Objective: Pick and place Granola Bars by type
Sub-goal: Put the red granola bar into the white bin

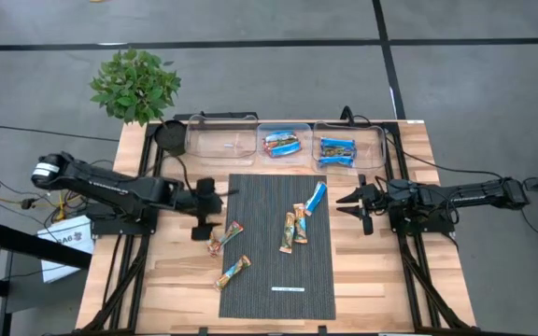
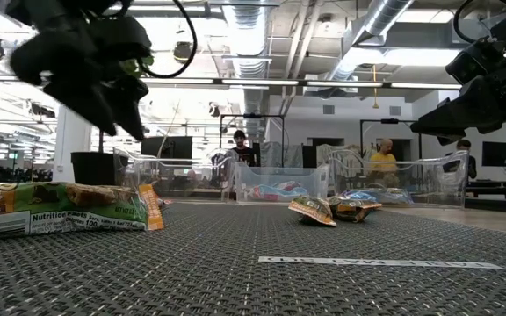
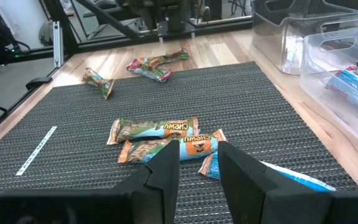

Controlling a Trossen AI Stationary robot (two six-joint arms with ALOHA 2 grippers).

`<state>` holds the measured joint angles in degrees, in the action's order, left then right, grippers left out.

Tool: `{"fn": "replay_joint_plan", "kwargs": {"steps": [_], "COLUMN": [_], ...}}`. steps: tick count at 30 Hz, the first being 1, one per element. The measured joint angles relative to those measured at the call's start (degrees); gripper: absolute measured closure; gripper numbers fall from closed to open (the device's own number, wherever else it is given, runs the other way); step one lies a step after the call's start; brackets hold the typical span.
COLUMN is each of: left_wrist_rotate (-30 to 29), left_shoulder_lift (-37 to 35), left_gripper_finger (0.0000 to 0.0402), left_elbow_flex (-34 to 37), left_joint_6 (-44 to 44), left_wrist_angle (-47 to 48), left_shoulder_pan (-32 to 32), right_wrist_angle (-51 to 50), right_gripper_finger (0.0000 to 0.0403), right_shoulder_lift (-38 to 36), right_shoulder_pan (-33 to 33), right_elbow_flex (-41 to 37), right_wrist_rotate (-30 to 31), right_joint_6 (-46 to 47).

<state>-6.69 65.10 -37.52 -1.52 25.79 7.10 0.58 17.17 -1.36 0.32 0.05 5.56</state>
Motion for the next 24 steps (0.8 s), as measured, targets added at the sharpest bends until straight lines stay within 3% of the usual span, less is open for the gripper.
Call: {"fn": "replay_joint_plan", "kwargs": {"steps": [3,6,16,20,24], "left_wrist_rotate": [-0.18,-1.32,-4.77,-3.89,-6.09], "left_shoulder_lift": [0.89,1.43,4.25,8.81,13.46], "left_gripper_finger": [0.0084,0.0084,0.0084,0.0084,0.0084], "left_elbow_flex": [0.0,0.01,0.02,-2.37,-7.41], "left_joint_6": [-0.8,-7.09,-41.33,-45.25,-45.8], "left_wrist_angle": [0.01,0.04,-0.83,-2.42,2.93], "left_shoulder_pan": [4.13,7.12,11.58,12.36,12.36], "right_wrist_angle": [0.0,0.0,0.02,0.07,0.07], "right_gripper_finger": [0.0301,0.0301,0.0301,0.0301,0.0301], "right_shoulder_lift": [0.01,0.02,0.0,0.0,0.02], "right_shoulder_pan": [0.01,0.0,0.01,0.01,0.0], "right_elbow_flex": [0.0,0.0,0.0,-0.01,-0.01], "right_wrist_rotate": [0.0,0.0,0.0,0.0,0.0], "right_joint_6": [0.0,0.0,0.0,0.0,0.0]}}
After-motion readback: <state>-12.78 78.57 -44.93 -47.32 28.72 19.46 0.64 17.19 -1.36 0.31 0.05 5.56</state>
